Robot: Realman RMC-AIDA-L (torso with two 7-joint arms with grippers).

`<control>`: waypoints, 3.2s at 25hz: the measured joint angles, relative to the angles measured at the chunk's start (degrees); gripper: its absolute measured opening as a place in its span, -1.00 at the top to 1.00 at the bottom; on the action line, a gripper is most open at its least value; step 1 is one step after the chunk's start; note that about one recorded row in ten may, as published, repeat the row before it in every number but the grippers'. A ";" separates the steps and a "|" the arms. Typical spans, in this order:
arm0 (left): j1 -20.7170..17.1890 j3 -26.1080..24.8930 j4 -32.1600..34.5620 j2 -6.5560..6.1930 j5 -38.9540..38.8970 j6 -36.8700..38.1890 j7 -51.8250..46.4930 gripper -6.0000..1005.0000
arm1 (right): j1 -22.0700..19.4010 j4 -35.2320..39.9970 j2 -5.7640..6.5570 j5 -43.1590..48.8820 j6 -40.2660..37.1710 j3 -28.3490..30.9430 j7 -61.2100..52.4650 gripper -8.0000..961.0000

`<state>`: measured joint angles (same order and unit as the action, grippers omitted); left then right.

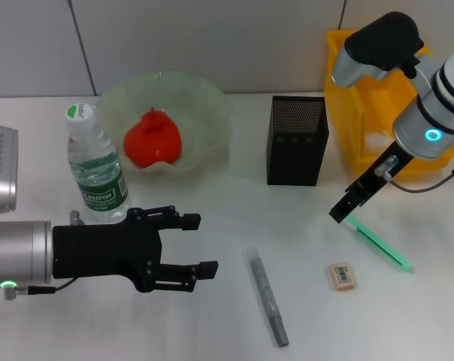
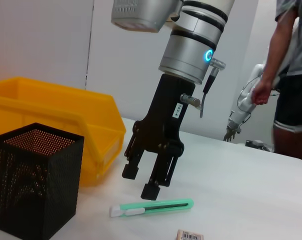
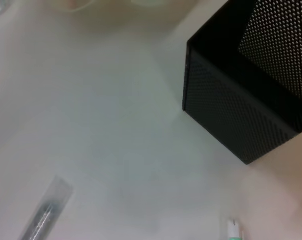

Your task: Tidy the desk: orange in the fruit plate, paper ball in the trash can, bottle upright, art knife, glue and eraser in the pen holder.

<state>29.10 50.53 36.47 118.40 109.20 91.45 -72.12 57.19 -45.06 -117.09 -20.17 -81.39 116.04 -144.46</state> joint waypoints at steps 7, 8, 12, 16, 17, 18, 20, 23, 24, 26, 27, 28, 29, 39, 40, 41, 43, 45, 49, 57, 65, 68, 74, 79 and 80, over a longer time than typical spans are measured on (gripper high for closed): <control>0.02 0.00 0.00 -0.01 0.09 -0.06 0.02 -0.69 | 0.06 1.23 -0.40 0.05 1.28 -0.03 -0.55 -0.51; 0.08 0.01 0.00 -0.05 0.15 -0.05 0.04 -0.69 | 0.10 1.94 -0.42 0.06 1.94 -0.03 -0.62 -0.51; 0.17 0.07 0.00 -0.09 0.18 -0.06 0.05 -0.69 | 0.13 2.58 -0.54 0.05 2.89 -0.03 -0.61 -0.51; 0.23 0.10 0.03 -0.10 0.21 -0.05 0.05 -0.69 | 0.13 3.17 -0.62 0.04 3.71 -0.04 -0.63 -0.51; 0.24 0.09 0.02 -0.10 0.21 -0.05 0.06 -0.69 | 0.13 3.44 -0.67 0.03 4.07 -0.03 -0.63 -0.51; 0.24 0.10 0.01 -0.11 0.22 -0.05 0.06 -0.69 | 0.12 3.96 -0.81 0.03 4.69 -0.08 -0.63 -0.51; 0.26 0.09 0.00 -0.10 0.28 -0.05 0.05 -0.69 | 0.12 4.17 -0.87 0.02 4.93 -0.11 -0.64 -0.51; 0.26 0.09 0.00 -0.15 0.31 -0.06 0.06 -0.69 | 0.11 4.94 -1.00 -0.14 5.90 -0.12 -0.64 -0.51; 0.26 0.09 0.00 -0.17 0.32 -0.05 0.06 -0.69 | 0.11 4.94 -1.00 -0.14 5.90 -0.12 -0.64 -0.51; 0.26 0.09 0.00 -0.18 0.36 -0.05 0.06 -0.69 | 0.11 5.31 -1.04 -0.11 6.28 -0.12 -0.65 -0.51; 0.26 0.09 0.00 -0.18 0.36 -0.05 0.06 -0.69 | 0.11 5.51 -1.04 -0.08 6.48 -0.12 -0.65 -0.51; 0.26 0.09 0.00 -0.18 0.36 -0.05 0.06 -0.69 | 0.11 5.79 -1.04 -0.02 6.75 -0.12 -0.65 -0.51; 0.26 0.09 0.00 -0.18 0.36 -0.05 0.06 -0.69 | 0.11 5.79 -1.04 -0.02 6.75 -0.12 -0.65 -0.51; 0.26 0.09 0.00 -0.19 0.41 -0.04 0.05 -0.69 | 0.03 5.99 -1.03 0.13 6.70 -0.12 -0.65 -0.48; 0.26 0.09 0.00 -0.19 0.40 -0.04 0.05 -0.69 | -0.02 6.01 -1.03 0.17 6.70 -0.12 -0.65 -0.47; 0.26 0.09 0.00 -0.19 0.40 -0.04 0.06 -0.69 | -0.05 6.03 -1.03 0.45 6.73 -0.12 -0.68 -0.46; 0.26 0.09 0.00 -0.19 0.40 -0.04 0.06 -0.69 | -0.08 6.03 -1.03 0.72 6.75 -0.12 -0.71 -0.42; 0.26 0.09 0.00 -0.19 0.40 -0.04 0.05 -0.69 | -0.10 6.03 -1.03 0.81 6.76 -0.11 -0.71 -0.35; 0.26 0.09 0.00 -0.19 0.40 -0.04 0.05 -0.69 | -0.15 6.03 -1.03 0.81 6.81 -0.12 -0.73 -0.21; 0.06 0.09 0.00 -0.19 0.40 -0.04 0.05 -0.69 | -0.31 6.04 -1.03 0.91 7.00 -0.11 -0.73 -0.03; -0.01 0.09 0.07 -0.19 0.40 -0.04 0.05 -0.69 | -0.56 6.03 -1.03 1.34 7.28 -0.12 -0.73 -0.03; -0.06 0.09 0.09 -0.19 0.40 -0.04 0.23 -0.69 | -0.65 6.03 -1.03 1.36 7.54 -0.12 -0.73 -0.02; -0.09 0.09 0.04 -0.19 0.40 -0.04 0.56 -0.69 | -0.98 6.10 -1.03 1.37 7.94 -0.12 -0.73 -0.01; -0.15 0.09 0.00 -0.19 0.40 -0.04 0.58 -0.69 | -1.24 6.13 -1.05 1.38 8.41 -0.11 -0.73 0.02; -0.17 0.09 0.00 -0.19 0.40 -0.04 0.58 -0.69 | -1.24 6.13 -1.05 1.37 8.44 -0.11 -0.73 0.02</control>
<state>28.92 50.62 36.47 118.21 109.59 91.40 -71.54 55.96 -38.93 -118.14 -18.80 -72.95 115.93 -145.19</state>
